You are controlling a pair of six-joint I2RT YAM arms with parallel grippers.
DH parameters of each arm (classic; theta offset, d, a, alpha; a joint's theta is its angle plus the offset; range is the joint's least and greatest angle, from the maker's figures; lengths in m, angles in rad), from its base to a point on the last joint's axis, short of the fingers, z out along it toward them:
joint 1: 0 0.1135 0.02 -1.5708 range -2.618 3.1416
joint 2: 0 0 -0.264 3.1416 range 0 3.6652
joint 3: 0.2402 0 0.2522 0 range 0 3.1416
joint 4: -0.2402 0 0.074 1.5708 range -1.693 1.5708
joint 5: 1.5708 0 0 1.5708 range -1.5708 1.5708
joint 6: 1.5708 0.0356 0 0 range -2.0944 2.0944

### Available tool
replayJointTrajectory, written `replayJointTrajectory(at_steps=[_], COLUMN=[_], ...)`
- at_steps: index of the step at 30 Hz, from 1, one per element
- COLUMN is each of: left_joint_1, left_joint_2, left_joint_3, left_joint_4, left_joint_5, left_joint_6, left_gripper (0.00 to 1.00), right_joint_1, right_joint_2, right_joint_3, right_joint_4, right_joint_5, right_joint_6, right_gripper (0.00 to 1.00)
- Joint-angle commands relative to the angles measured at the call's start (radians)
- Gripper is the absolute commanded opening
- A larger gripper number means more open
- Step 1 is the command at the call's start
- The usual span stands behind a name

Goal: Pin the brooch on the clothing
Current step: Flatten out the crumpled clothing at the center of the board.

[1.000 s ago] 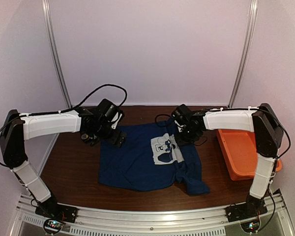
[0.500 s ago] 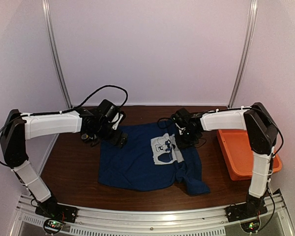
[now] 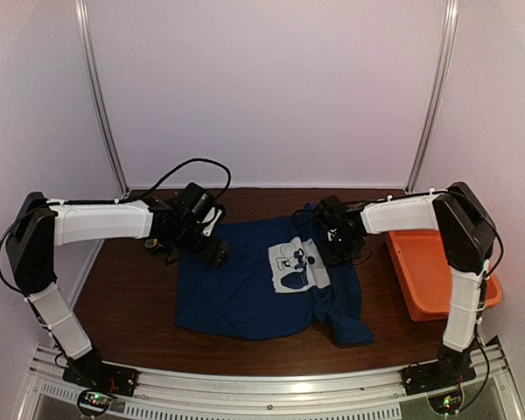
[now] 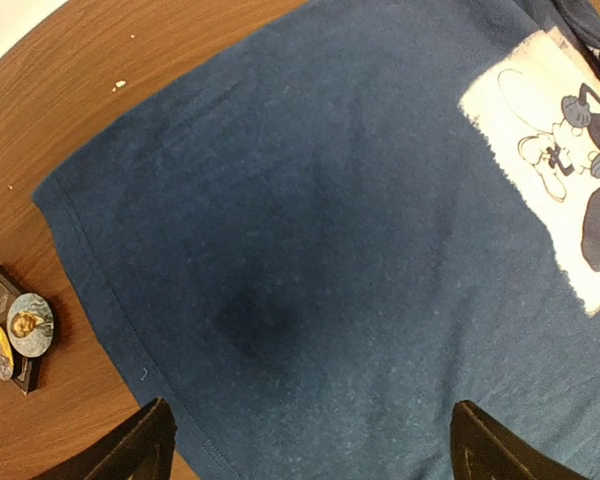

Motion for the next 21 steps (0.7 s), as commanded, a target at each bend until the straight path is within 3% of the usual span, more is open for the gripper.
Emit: replayJointTrajectory(at_steps=[1,21], left_joint_1=[0.006,0.006], left_joint_2=[0.011,0.011], left_joint_3=[-0.015,-0.015], left_joint_4=[0.03,0.027], left_joint_5=[0.01,-0.004], left_joint_6=[-0.011,-0.011], left_gripper=[0.98,0.98], right_joint_1=[-0.029,-0.094], right_joint_2=[-0.015,-0.132], right_joint_3=[-0.045,-0.106], right_joint_4=[-0.02,-0.058], right_joint_5=[0.084,0.194], right_joint_6=[0.044,0.093], right_gripper=[0.02,0.03])
